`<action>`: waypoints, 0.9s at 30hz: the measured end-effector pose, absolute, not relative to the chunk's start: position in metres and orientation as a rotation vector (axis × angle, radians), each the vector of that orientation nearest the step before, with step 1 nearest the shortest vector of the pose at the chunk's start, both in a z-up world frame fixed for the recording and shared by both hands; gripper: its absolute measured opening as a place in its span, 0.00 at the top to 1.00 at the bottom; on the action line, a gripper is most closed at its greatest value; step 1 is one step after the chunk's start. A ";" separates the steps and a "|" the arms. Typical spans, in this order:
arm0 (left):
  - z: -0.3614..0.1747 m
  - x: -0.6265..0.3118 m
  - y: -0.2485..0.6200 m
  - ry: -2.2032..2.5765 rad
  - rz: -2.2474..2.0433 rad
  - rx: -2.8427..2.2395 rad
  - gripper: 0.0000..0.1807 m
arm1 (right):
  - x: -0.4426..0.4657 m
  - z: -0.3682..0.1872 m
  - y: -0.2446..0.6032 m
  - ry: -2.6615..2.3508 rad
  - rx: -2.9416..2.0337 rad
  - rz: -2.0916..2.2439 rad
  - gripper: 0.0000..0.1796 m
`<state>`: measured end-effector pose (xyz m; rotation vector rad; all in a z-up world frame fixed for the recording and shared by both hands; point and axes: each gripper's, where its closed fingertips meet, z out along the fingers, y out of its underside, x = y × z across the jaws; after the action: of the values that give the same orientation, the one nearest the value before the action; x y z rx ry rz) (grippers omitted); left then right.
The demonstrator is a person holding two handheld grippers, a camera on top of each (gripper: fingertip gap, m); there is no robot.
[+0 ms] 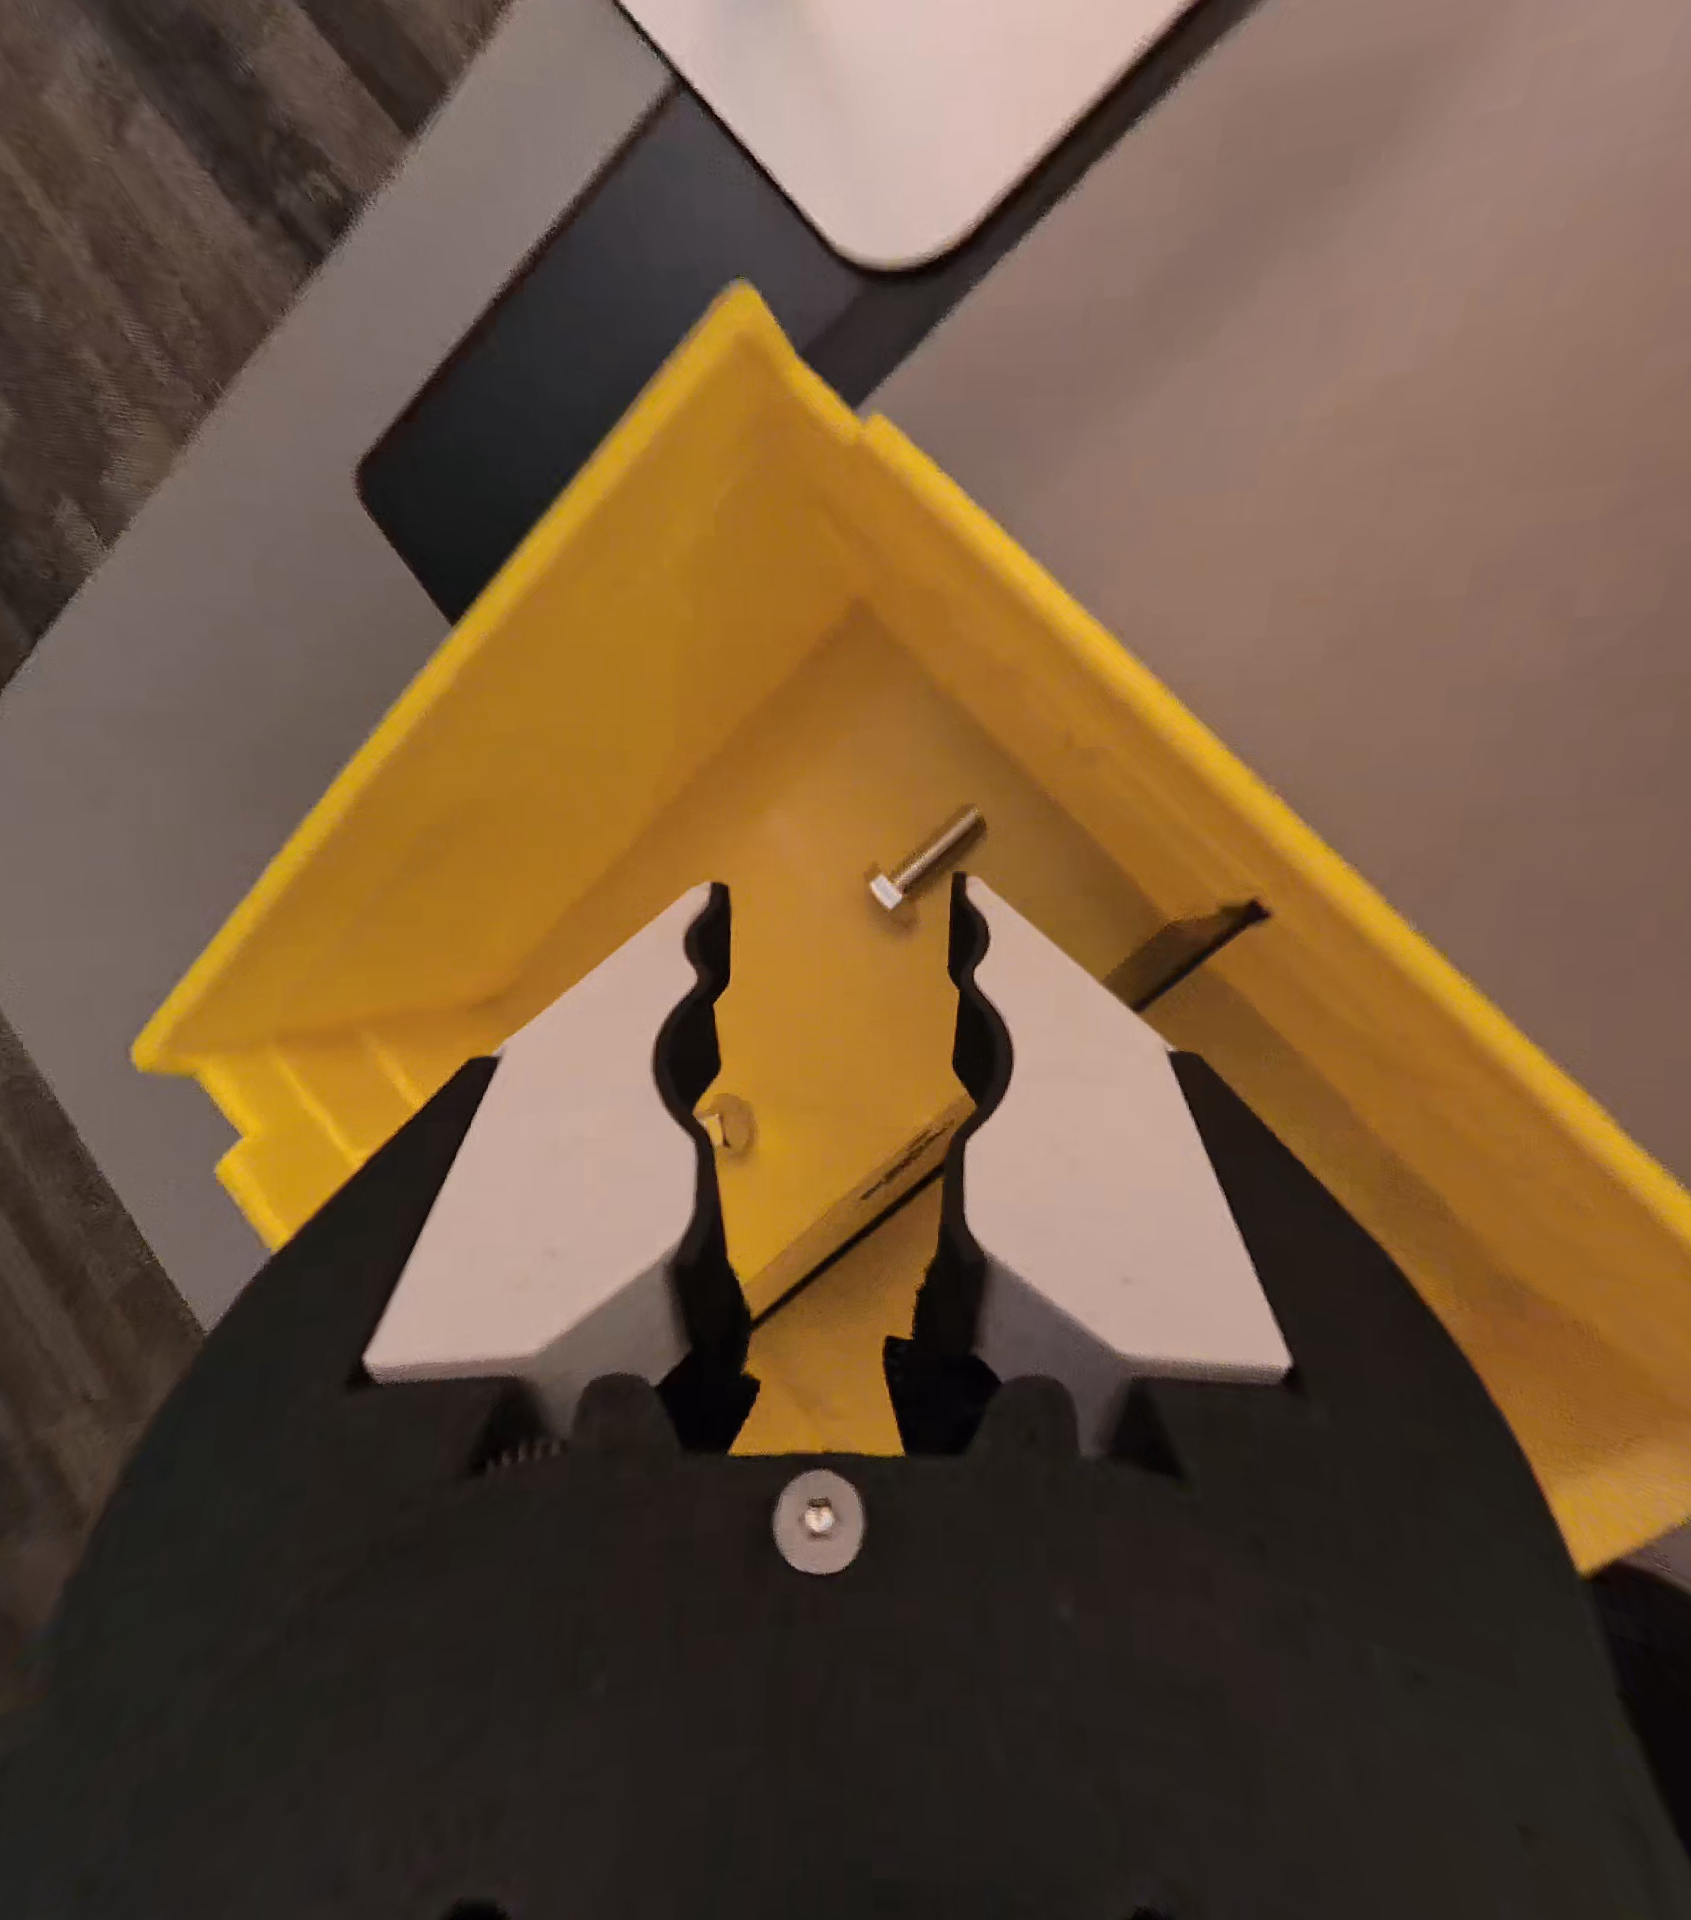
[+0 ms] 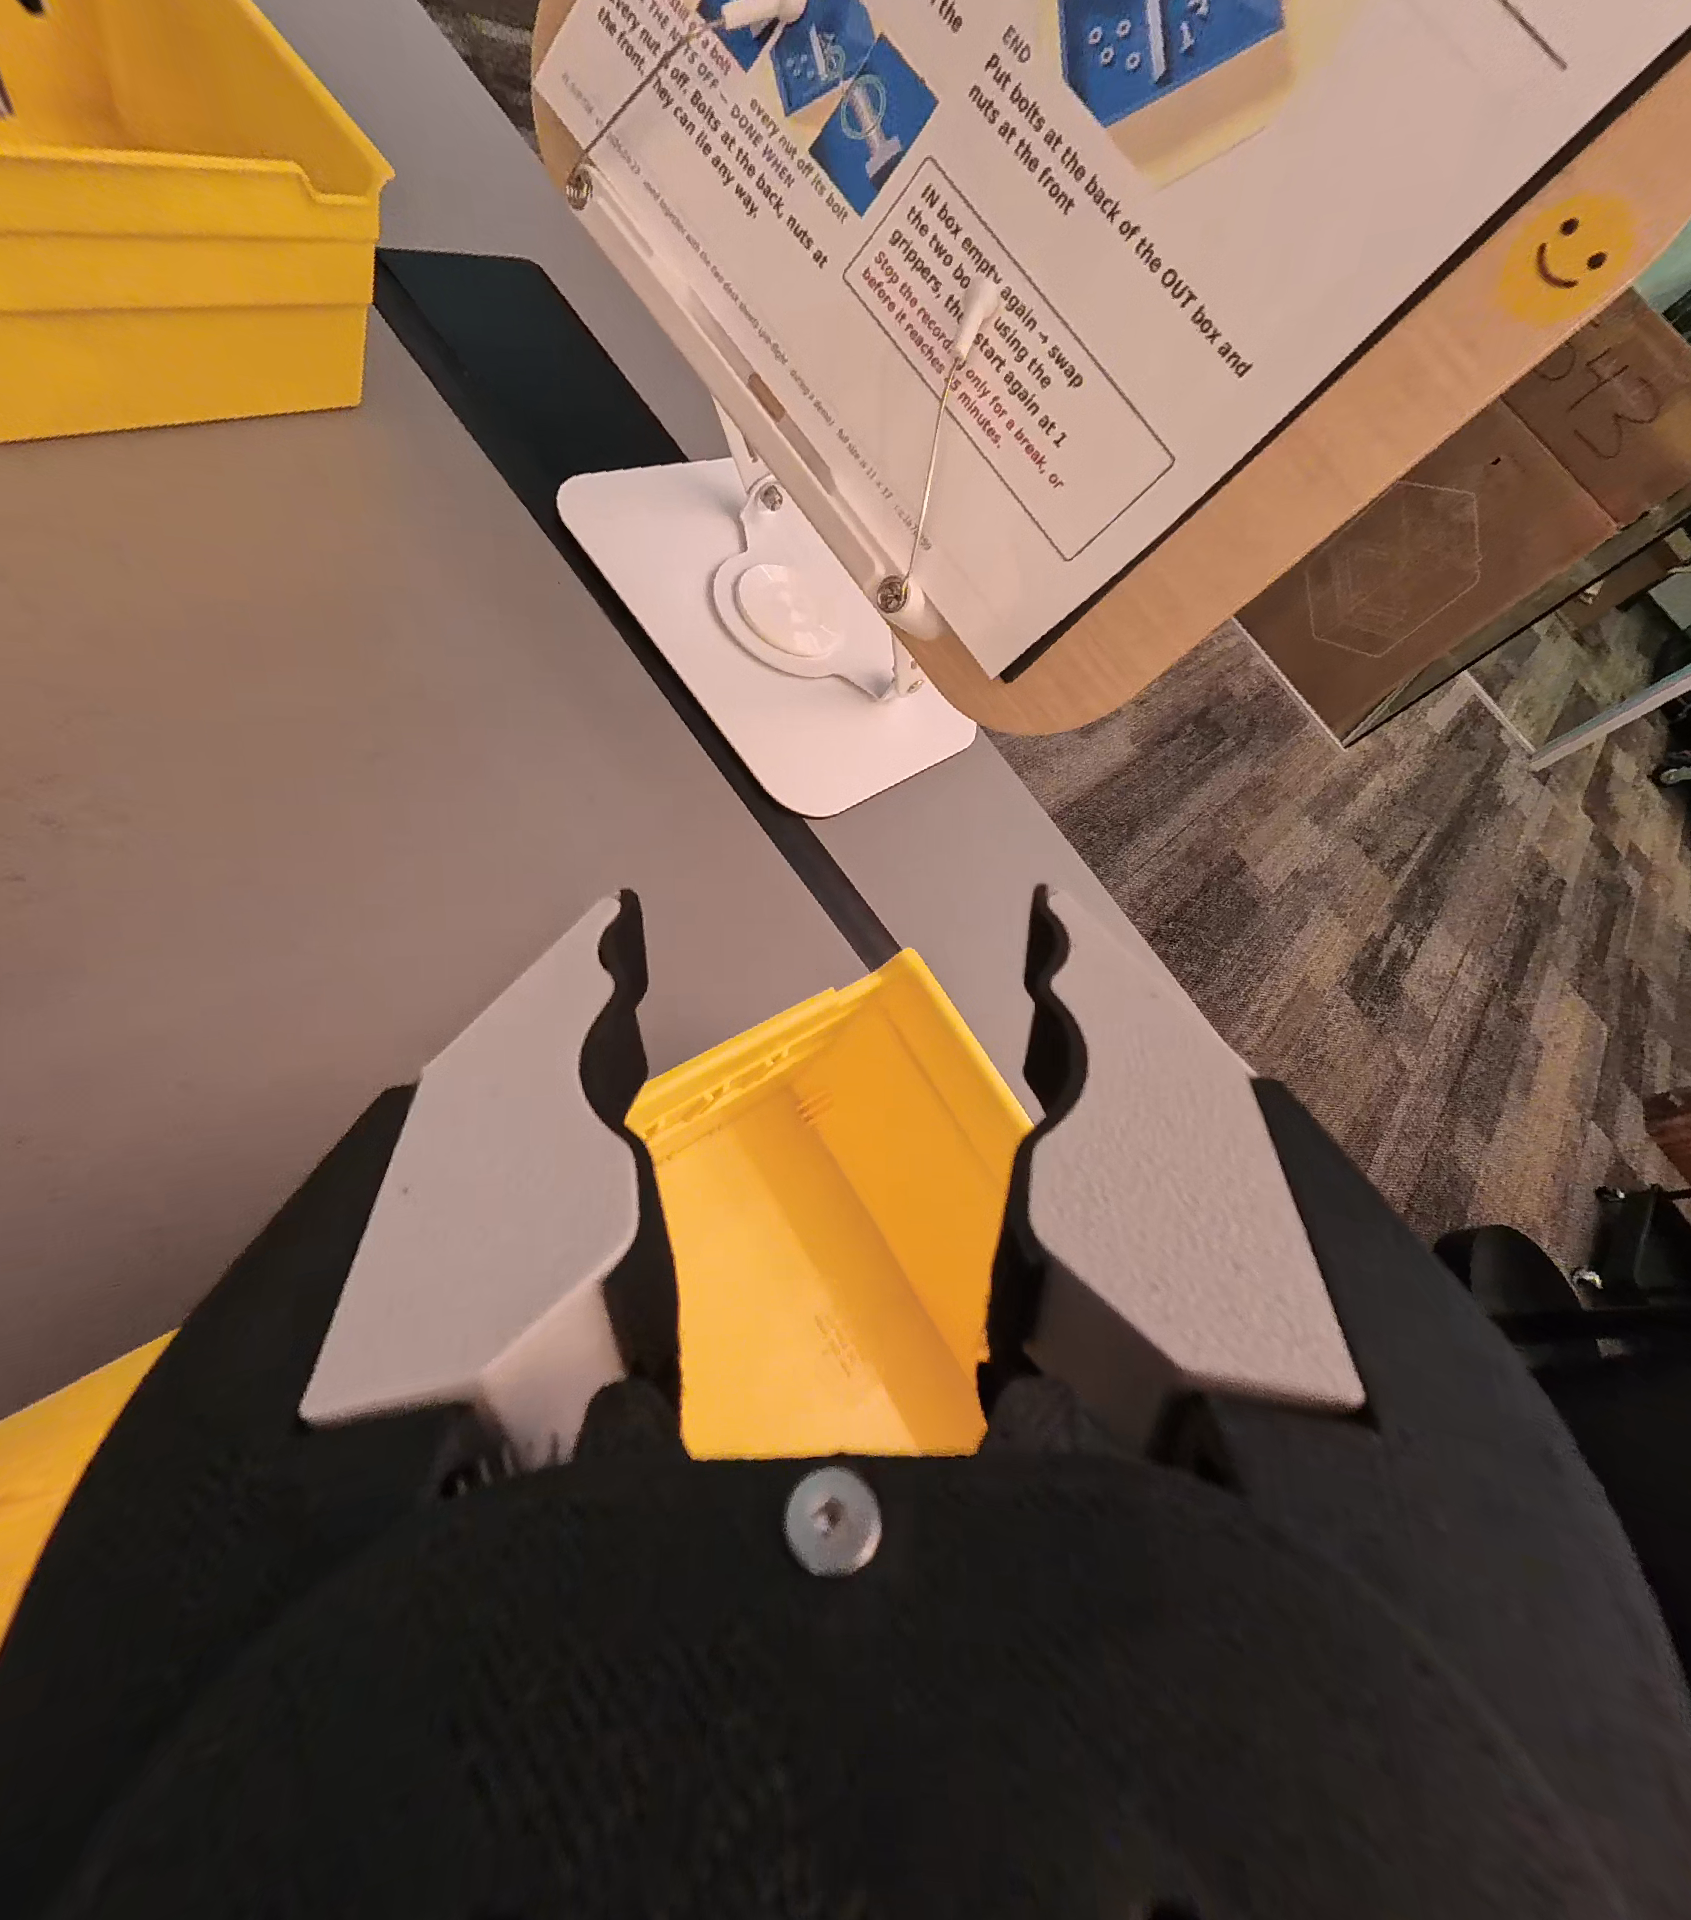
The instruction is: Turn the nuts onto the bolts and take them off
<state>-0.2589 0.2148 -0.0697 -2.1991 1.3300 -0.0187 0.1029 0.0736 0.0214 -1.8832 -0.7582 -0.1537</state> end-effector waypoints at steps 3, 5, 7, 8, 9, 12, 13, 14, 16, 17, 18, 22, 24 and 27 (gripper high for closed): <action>-0.088 -0.264 0.217 1.425 0.060 -2.191 0.78 | 0.105 0.019 0.074 -0.754 -1.891 -0.159 0.59; -0.091 -0.259 0.210 1.464 0.014 -2.188 0.82 | 0.107 0.018 0.075 -0.754 -1.900 -0.172 0.59; -0.082 -0.251 0.207 1.425 -0.064 -2.194 0.83 | 0.109 0.015 0.076 -0.753 -1.909 -0.180 0.59; -0.074 -0.243 0.201 1.406 -0.143 -2.195 0.82 | 0.110 0.014 0.077 -0.754 -1.912 -0.183 0.59; -0.064 -0.235 0.193 1.388 -0.225 -2.188 0.81 | 0.110 0.013 0.077 -0.754 -1.916 -0.186 0.59; -0.049 -0.211 0.170 1.358 -0.400 -2.212 0.73 | 0.112 0.010 0.077 -0.758 -1.928 -0.195 0.59; -0.052 -0.206 0.164 1.365 -0.407 -2.247 0.70 | 0.112 0.010 0.077 -0.759 -1.930 -0.196 0.59; -0.057 -0.204 0.163 1.364 -0.361 -2.277 0.68 | 0.112 0.009 0.078 -0.760 -1.932 -0.195 0.59; -0.067 -0.205 0.172 1.344 -0.209 -2.313 0.64 | 0.113 0.008 0.078 -0.761 -1.935 -0.194 0.59; -0.073 -0.205 0.175 1.334 -0.155 -2.333 0.64 | 0.113 0.007 0.078 -0.762 -1.938 -0.195 0.59; -0.079 -0.206 0.176 1.327 -0.116 -2.361 0.64 | 0.113 0.006 0.078 -0.763 -1.941 -0.195 0.59; -0.092 -0.200 0.169 1.328 -0.168 -2.452 0.75 | 0.115 0.005 0.077 -0.762 -1.948 -0.195 0.59; -0.093 -0.207 0.170 1.339 -0.116 -2.457 0.82 | 0.116 0.004 0.078 -0.760 -1.948 -0.193 0.59; -0.094 -0.209 0.163 1.416 -0.090 -2.432 0.90 | 0.117 0.003 0.078 -0.760 -1.952 -0.190 0.59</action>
<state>-0.2087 0.1630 -0.0938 -2.4316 1.4155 -0.0902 0.1167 0.0777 0.0031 -1.9521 -0.7600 -0.1905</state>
